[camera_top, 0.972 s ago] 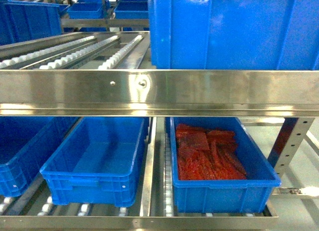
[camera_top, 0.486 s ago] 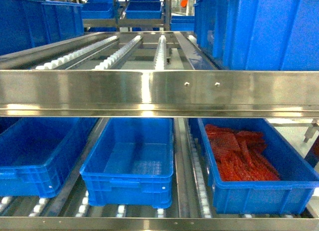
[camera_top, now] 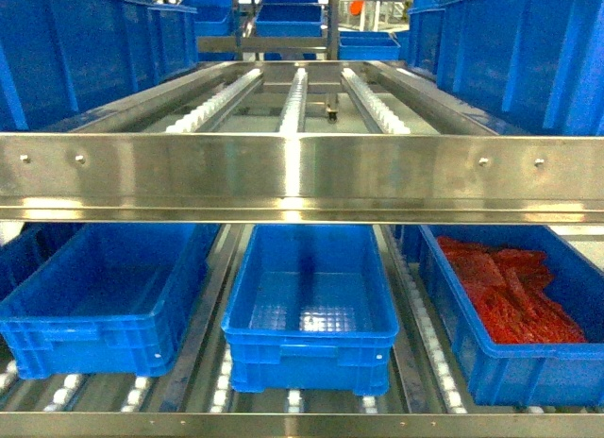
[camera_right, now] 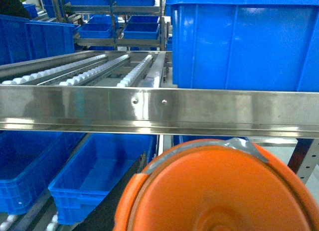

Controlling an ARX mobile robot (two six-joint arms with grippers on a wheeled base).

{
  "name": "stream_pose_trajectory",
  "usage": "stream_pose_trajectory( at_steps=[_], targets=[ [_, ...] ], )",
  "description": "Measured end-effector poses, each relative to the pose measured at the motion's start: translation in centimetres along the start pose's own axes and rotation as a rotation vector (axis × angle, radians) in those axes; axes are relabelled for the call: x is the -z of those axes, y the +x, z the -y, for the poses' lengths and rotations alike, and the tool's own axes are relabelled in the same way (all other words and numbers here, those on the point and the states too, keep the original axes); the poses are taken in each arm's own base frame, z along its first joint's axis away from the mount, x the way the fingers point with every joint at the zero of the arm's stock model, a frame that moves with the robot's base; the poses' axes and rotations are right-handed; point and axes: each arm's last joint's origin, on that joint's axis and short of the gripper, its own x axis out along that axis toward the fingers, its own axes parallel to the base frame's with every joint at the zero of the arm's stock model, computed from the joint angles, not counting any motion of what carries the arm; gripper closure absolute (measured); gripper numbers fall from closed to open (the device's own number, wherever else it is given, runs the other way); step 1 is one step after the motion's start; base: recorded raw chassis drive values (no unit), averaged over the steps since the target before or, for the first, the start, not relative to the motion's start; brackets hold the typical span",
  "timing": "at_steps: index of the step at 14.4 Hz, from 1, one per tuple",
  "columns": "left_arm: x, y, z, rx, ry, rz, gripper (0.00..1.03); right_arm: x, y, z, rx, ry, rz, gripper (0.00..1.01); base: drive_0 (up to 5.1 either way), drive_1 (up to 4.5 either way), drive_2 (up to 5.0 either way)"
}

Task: Sort blue parts and orange caps into right shelf containers

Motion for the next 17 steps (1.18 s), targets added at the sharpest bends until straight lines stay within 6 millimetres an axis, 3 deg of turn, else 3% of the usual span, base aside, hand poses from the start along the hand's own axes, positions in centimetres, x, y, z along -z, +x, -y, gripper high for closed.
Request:
stream_pose_trajectory(
  at_steps=[13,17],
  targets=[
    [0.0,0.0,0.0,0.001,0.0,0.0,0.61,0.0,0.0,0.0,0.0,0.0,0.0,0.57,-5.0,2.49,2.5],
    [0.0,0.0,0.0,0.001,0.0,0.0,0.61,0.02,0.0,-0.01,-0.003,0.0,-0.002,0.57,0.0,0.0,0.0]
  ],
)
